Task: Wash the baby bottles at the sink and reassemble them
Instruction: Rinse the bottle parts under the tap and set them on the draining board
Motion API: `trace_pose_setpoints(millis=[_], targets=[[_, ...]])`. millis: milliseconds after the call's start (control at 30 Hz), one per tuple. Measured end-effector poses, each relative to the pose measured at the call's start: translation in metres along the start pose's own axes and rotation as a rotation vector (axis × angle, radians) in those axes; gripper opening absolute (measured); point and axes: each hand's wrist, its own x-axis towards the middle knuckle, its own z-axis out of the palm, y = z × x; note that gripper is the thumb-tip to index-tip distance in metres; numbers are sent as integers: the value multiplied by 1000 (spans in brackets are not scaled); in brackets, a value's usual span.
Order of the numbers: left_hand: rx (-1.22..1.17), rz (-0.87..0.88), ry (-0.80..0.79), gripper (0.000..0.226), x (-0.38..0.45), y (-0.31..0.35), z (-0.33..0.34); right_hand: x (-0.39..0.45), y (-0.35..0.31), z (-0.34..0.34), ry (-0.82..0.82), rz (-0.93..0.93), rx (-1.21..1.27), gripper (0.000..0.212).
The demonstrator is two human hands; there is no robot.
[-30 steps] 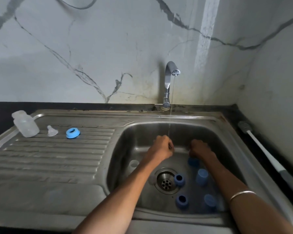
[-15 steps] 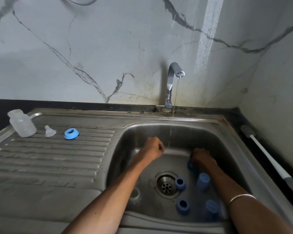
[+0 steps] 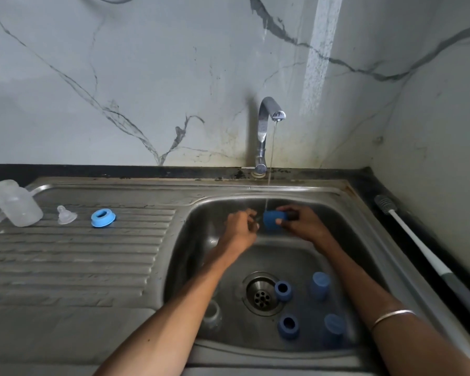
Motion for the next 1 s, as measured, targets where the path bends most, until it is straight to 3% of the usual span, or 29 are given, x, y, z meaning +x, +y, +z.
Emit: trace_pose_setpoints(millis=[100,167,333,500,600,700,900,1000], targets=[[-126,100,0,72,1,7,0,-1,-7,5,-8,-71,91,32],[-169,142,3,78,3,8,0,-3,-14,8,13,-86,170,28],[-385,82,88,50,7,8,-5,0,-16,17,-22,-23,266,29],[-596,-86,55,31,13,3,-3,0,-18,20,-50,-75,390,34],[-762,-213,7,33,13,5,-2,1,-16,19,-70,-106,367,39],[-733,-219,-12,34,11,5,0,3,-14,21,-19,-70,346,35],[-609,-47,20,44,10,7,-4,1,-13,21,-7,-10,338,29],[-610,-74,29,49,8,8,-5,1,-14,23,-20,0,380,30]])
